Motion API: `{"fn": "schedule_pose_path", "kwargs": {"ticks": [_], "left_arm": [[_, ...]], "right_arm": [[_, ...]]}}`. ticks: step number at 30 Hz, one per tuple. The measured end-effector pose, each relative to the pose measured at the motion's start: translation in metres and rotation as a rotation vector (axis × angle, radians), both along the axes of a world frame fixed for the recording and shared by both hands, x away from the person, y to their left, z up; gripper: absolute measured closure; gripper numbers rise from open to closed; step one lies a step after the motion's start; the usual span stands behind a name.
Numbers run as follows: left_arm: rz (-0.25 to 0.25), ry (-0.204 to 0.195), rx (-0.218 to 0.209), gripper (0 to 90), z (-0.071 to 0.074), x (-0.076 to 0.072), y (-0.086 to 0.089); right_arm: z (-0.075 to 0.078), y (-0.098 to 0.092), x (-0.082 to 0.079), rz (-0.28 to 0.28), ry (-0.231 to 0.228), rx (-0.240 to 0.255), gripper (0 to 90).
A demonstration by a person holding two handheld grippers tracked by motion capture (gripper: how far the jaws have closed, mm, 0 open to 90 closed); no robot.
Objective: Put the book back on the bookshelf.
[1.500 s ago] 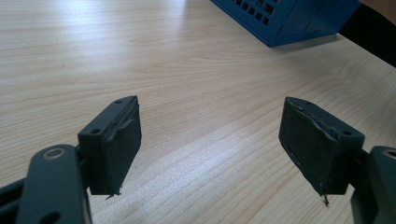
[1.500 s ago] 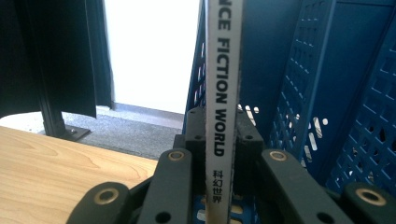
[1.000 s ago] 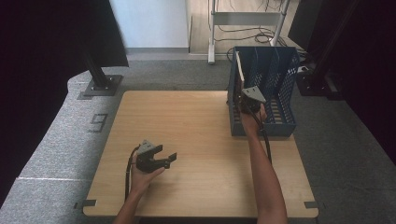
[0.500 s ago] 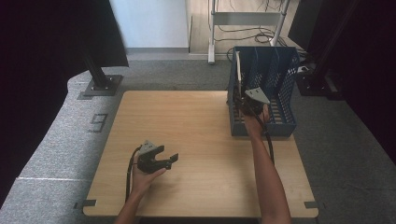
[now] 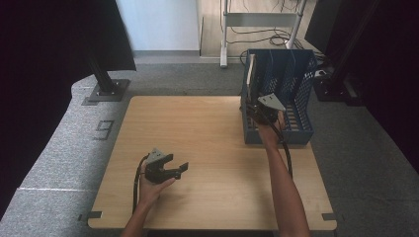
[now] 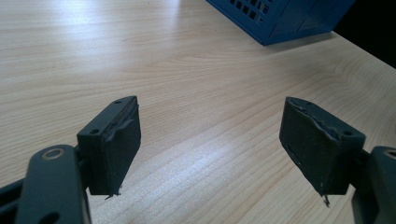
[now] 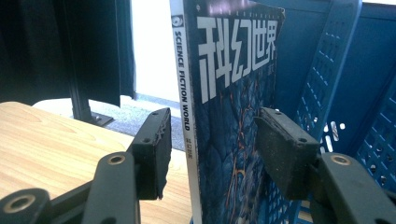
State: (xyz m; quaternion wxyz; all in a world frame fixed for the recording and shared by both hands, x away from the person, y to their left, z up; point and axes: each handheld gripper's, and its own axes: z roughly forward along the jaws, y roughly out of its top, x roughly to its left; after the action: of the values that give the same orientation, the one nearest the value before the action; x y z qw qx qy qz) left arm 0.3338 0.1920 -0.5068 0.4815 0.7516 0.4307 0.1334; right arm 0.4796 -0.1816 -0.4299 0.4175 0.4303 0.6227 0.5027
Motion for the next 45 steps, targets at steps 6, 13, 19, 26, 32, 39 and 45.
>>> {"fn": "schedule_pose_path", "kwargs": {"ticks": [6,13,19,26,32,39,45], "left_arm": [[-0.003,0.002,0.003,20.9,-0.001,0.0,-0.001],[-0.005,0.006,0.01,20.9,-0.003,0.001,-0.002],[-0.006,0.007,0.011,20.9,-0.003,0.0,-0.004],[-0.009,0.012,0.016,20.9,-0.004,0.001,-0.005],[-0.01,0.016,0.018,20.8,-0.005,0.001,-0.006],[-0.012,0.021,0.023,20.8,-0.006,0.001,-0.007],[-0.011,0.024,0.024,20.8,-0.007,0.001,-0.007]], "right_arm": [[0.002,-0.001,-0.009,0.021,-0.007,0.015,45.7],[-0.001,-0.006,-0.025,0.046,-0.005,0.043,46.7],[-0.002,-0.013,-0.041,0.075,-0.004,0.067,46.6],[-0.006,-0.019,-0.059,0.096,0.008,0.108,46.4],[-0.014,-0.028,-0.071,0.1,0.023,0.128,46.5],[-0.026,-0.037,-0.086,0.108,0.055,0.114,46.2],[-0.037,-0.043,-0.103,0.121,0.07,0.094,46.2]]}}
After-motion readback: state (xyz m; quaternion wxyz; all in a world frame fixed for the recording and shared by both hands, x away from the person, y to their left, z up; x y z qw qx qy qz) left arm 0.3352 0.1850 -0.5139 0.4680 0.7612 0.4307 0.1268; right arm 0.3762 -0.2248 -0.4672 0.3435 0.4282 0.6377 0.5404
